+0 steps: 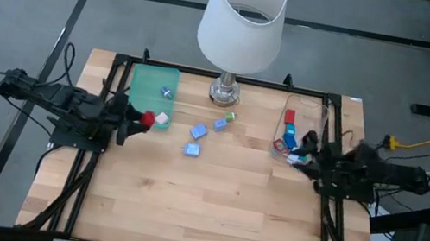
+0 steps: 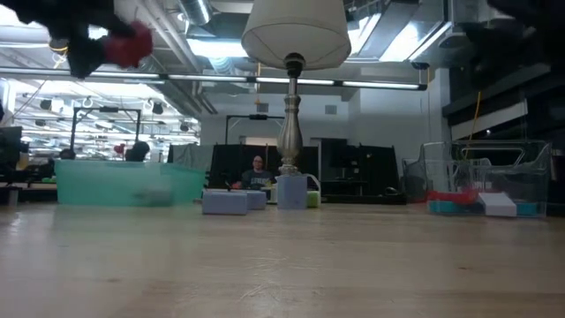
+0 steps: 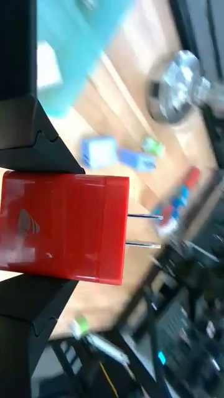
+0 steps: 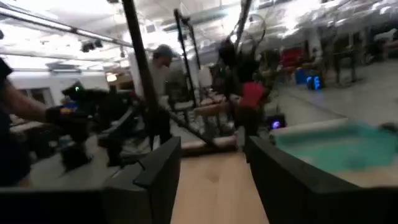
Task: Pick & Place Office items
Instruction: Put the red charger adapter into the green bin
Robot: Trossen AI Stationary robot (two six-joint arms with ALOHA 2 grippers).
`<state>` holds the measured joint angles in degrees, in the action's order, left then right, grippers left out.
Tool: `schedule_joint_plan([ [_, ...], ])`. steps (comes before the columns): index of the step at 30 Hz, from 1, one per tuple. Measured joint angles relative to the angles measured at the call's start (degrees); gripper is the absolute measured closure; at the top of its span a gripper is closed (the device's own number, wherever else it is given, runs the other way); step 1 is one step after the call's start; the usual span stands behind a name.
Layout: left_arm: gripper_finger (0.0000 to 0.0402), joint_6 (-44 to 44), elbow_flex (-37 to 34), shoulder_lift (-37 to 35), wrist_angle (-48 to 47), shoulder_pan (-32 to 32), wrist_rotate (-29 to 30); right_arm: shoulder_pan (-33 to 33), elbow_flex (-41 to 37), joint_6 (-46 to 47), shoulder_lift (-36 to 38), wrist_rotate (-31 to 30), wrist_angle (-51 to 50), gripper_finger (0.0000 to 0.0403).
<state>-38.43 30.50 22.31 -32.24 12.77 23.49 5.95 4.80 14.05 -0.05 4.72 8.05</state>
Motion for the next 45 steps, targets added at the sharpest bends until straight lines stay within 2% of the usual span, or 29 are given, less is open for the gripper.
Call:
schedule_joint_plan([
  [2,0.0198,-1.9,0.0,0.0,-4.8,-0.7,0.3,0.1,-4.2,2.3,0.1,-0.9,6.8,0.0211],
  [5,0.0198,-6.3,0.0,-0.2,-12.6,-2.0,3.4,0.0,-3.5,0.4,-0.5,-2.5,7.9,0.0211],
  [9,0.0198,-7.8,-0.1,-0.5,-18.4,-3.7,5.9,0.0,-3.5,-5.5,0.0,-2.6,6.5,0.0211],
  [13,0.0198,-7.5,-0.1,-0.5,-21.5,-5.6,5.7,0.0,-3.5,-5.4,0.0,-3.4,4.8,0.0211],
  [18,0.0198,-7.5,-0.1,-0.4,-21.4,-7.5,5.6,0.0,-3.5,-2.6,0.0,-1.7,2.0,0.0211],
  [27,0.0198,-7.3,-0.1,1.7,-21.6,-10.5,6.0,0.0,-3.5,-2.7,0.0,7.6,-0.7,0.0211],
  [37,0.0198,-7.3,-0.1,6.5,-21.5,-11.9,4.8,0.0,-3.5,-3.3,0.0,7.9,-4.8,0.0211],
  [45,0.0198,-7.5,-0.1,6.8,-21.5,-11.9,3.7,0.0,-3.6,-4.9,-1.0,8.1,-6.4,0.0211],
])
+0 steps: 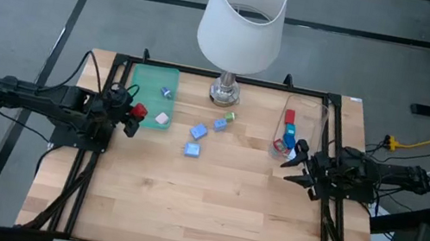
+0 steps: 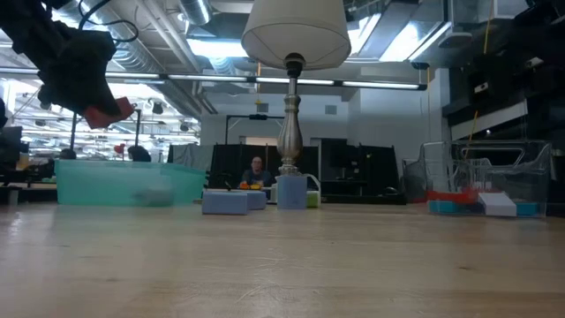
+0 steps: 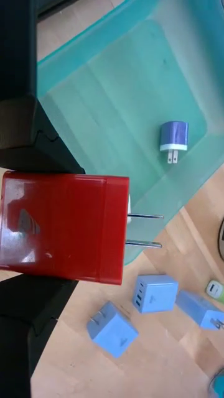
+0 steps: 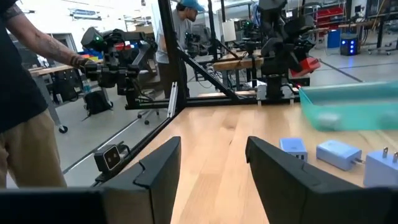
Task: Pick & Place Office items
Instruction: Put the red charger adapter into the green bin
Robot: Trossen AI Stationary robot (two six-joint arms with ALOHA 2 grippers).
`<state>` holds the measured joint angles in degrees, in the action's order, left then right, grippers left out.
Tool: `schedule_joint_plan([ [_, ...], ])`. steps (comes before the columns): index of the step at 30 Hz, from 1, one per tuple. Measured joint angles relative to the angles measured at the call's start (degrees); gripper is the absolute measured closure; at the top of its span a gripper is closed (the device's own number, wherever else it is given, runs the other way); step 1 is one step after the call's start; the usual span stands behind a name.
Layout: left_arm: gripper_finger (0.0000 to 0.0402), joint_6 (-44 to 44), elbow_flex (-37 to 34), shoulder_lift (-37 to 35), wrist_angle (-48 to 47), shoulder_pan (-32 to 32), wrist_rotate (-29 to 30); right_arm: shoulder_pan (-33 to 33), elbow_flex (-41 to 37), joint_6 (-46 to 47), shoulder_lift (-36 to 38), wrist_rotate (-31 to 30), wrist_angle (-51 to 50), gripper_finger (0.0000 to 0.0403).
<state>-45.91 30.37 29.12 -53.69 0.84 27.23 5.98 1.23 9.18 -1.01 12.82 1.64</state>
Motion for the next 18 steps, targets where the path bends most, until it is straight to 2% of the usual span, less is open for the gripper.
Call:
schedule_joint_plan([
  [9,0.0198,-1.8,-0.7,0.0,-0.1,0.0,1.5,0.0,0.0,1.1,-1.0,0.1,0.1,0.0211],
  [12,0.0198,-4.8,-3.7,0.0,0.8,-0.6,1.8,0.0,0.0,1.5,-1.0,0.1,0.1,0.0211],
  [15,0.0198,-7.6,-8.3,0.0,6.8,-1.3,1.9,0.0,0.0,1.6,-1.0,0.1,0.1,0.0211],
  [18,0.0198,-12.2,-12.6,0.6,11.1,-2.8,5.6,0.0,0.0,1.7,-1.0,0.1,0.1,0.0211],
])
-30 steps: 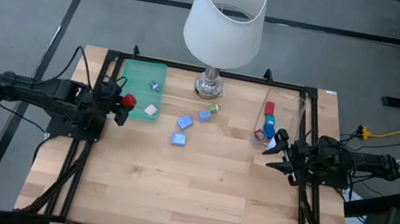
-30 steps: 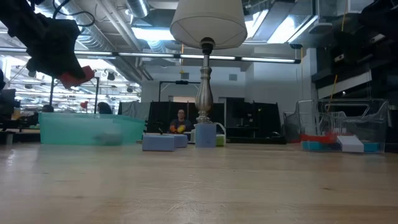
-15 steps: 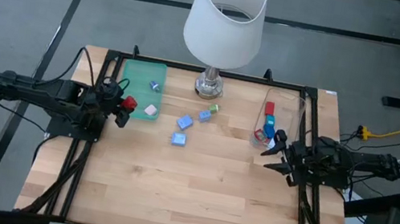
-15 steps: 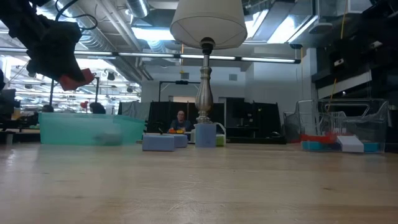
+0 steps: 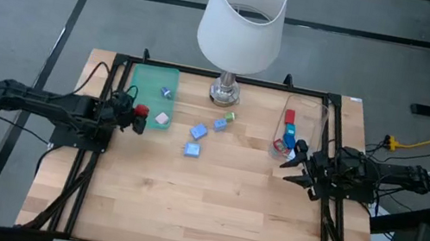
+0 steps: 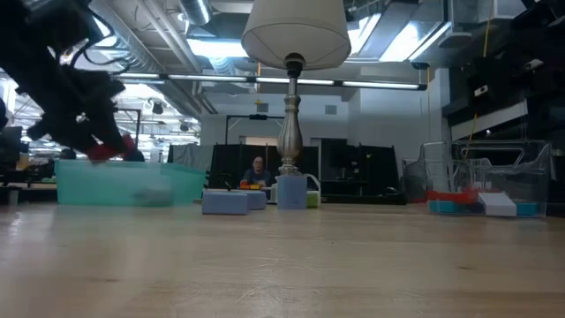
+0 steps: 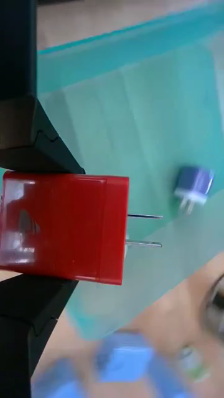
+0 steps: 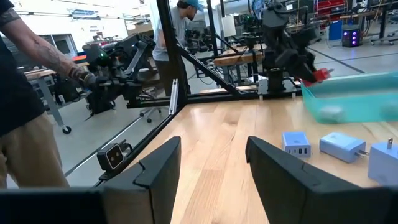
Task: Pick & Place Office items
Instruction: Put the red charger adapter into the green bin, then put the purple charger adapter into the green bin
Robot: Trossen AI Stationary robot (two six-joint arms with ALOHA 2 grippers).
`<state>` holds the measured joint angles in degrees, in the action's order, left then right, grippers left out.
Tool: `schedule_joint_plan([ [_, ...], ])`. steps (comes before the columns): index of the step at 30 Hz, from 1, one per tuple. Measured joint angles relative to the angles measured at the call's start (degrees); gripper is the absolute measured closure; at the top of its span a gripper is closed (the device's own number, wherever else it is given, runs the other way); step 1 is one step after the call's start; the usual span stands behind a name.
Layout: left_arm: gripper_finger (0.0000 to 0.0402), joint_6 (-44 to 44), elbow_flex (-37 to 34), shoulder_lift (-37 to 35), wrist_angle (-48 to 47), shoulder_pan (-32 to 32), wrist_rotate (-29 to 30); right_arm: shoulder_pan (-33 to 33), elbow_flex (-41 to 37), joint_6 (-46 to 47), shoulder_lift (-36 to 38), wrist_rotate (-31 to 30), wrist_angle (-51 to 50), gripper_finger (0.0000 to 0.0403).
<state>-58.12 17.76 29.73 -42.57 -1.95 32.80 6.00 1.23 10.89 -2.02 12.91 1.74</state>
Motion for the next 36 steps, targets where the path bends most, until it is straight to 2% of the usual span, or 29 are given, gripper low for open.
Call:
schedule_joint_plan([
  [3,0.0198,-2.0,-1.6,0.2,1.5,-1.7,2.4,0.0,0.0,0.0,0.0,0.0,0.0,0.0211],
  [6,0.0198,0.8,-1.5,0.5,4.1,-3.7,4.4,0.0,0.0,0.0,0.0,0.0,0.0,0.0211],
  [10,0.0198,5.5,-1.5,0.7,8.3,-6.6,3.0,0.0,0.0,0.0,0.0,0.0,0.0,0.0211],
  [20,0.0196,7.4,-1.5,3.9,8.5,-13.7,-0.2,0.0,0.0,0.0,0.0,0.0,0.0,0.0211],
  [25,0.0085,12.0,-1.4,3.9,15.7,-14.7,-6.4,0.0,0.0,0.0,0.0,0.0,0.0,0.0211],
  [27,0.0053,13.7,-0.8,3.9,18.0,-14.8,-7.5,0.0,0.0,0.0,0.0,0.0,0.0,0.0211],
  [32,0.0041,15.9,1.7,3.9,19.3,-14.8,-8.6,0.0,0.0,0.0,0.0,0.0,0.0,0.0211],
  [34,0.0048,18.3,3.2,3.9,20.7,-14.8,-12.4,0.0,0.0,0.0,0.0,0.0,0.0,0.0211],
  [36,0.0057,21.4,5.4,4.3,22.5,-14.3,-18.9,0.0,0.0,0.0,0.0,0.0,0.0,0.0211],
])
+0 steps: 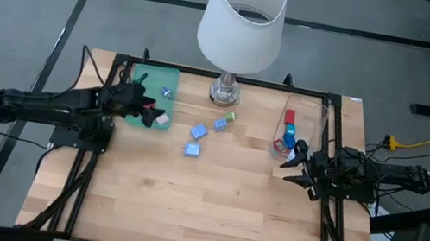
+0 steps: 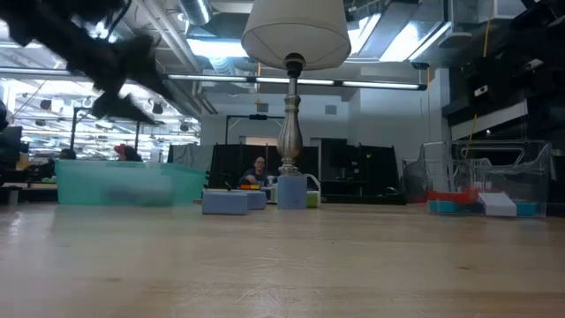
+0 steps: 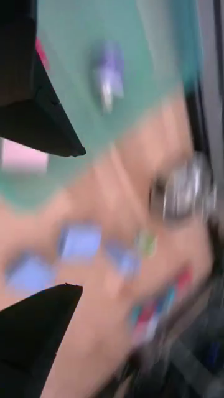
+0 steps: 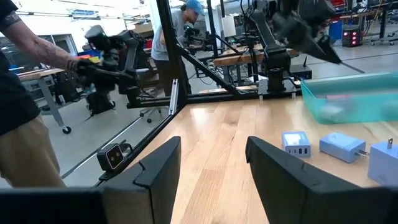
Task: Pick & Place Office items
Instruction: Put the purple charger adapter into the green bin
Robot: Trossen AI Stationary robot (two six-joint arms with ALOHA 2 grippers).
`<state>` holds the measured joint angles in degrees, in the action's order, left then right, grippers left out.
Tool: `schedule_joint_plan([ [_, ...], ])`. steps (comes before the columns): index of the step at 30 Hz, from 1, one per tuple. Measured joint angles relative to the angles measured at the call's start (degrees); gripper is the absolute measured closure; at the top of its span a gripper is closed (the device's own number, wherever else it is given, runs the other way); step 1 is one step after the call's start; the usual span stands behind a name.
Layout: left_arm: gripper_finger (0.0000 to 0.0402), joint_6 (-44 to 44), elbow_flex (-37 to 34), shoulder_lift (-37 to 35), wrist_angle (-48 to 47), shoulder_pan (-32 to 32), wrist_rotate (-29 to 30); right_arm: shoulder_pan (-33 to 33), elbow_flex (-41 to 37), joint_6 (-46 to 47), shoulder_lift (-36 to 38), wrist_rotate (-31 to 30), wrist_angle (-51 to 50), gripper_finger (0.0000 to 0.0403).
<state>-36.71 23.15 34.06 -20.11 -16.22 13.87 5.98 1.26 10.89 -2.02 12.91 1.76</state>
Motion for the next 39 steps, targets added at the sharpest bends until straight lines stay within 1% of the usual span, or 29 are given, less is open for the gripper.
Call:
schedule_joint_plan([
  [3,0.0076,3.8,5.3,3.6,-1.2,2.1,-8.4,0.0,0.0,0.0,0.0,0.0,0.0,0.0211],
  [6,0.0093,9.3,12.8,11.1,-6.5,6.1,-12.0,0.0,0.0,0.0,0.0,0.0,0.0,0.0211],
  [9,0.0100,15.2,21.0,21.5,-10.8,11.2,-12.5,0.0,0.0,0.0,0.0,0.0,0.0,0.0211],
  [12,0.0096,20.9,28.5,32.4,-14.0,14.7,-13.3,0.0,0.0,0.0,0.0,0.0,0.0,0.0211],
  [15,0.0085,25.9,35.0,42.6,-15.8,16.0,-15.3,0.0,0.0,0.0,0.0,0.0,0.0,0.0211],
  [18,0.0076,31.7,40.4,51.5,-17.7,16.6,-14.6,0.0,0.0,0.0,0.0,0.0,0.0,0.0211],
  [20,0.0073,35.0,43.3,56.3,-18.1,16.7,-14.5,0.0,0.0,0.0,0.0,0.0,0.0,0.0211],
  [23,0.0073,37.8,46.7,62.2,-19.0,16.6,-15.5,0.0,0.0,0.0,0.0,0.0,0.0,0.0211],
  [26,0.0073,38.4,48.8,66.3,-20.6,16.6,-14.9,0.0,0.0,0.0,0.0,0.0,0.0,0.0211],
  [29,0.0072,38.3,49.0,69.2,-21.5,16.4,-14.3,0.0,0.0,0.0,0.0,0.0,0.0,0.0211],
  [32,0.0072,37.7,49.0,71.6,-22.7,16.2,-11.6,0.0,0.0,-0.1,0.0,0.0,0.0,0.0211],
  [33,0.0072,37.7,49.0,72.2,-23.7,16.2,-10.6,0.0,0.0,0.0,0.0,0.0,0.0,0.0211],
  [39,0.0072,36.7,49.0,73.0,-23.6,15.0,-9.8,0.0,0.0,-0.1,0.0,0.0,0.0,0.0211],
])
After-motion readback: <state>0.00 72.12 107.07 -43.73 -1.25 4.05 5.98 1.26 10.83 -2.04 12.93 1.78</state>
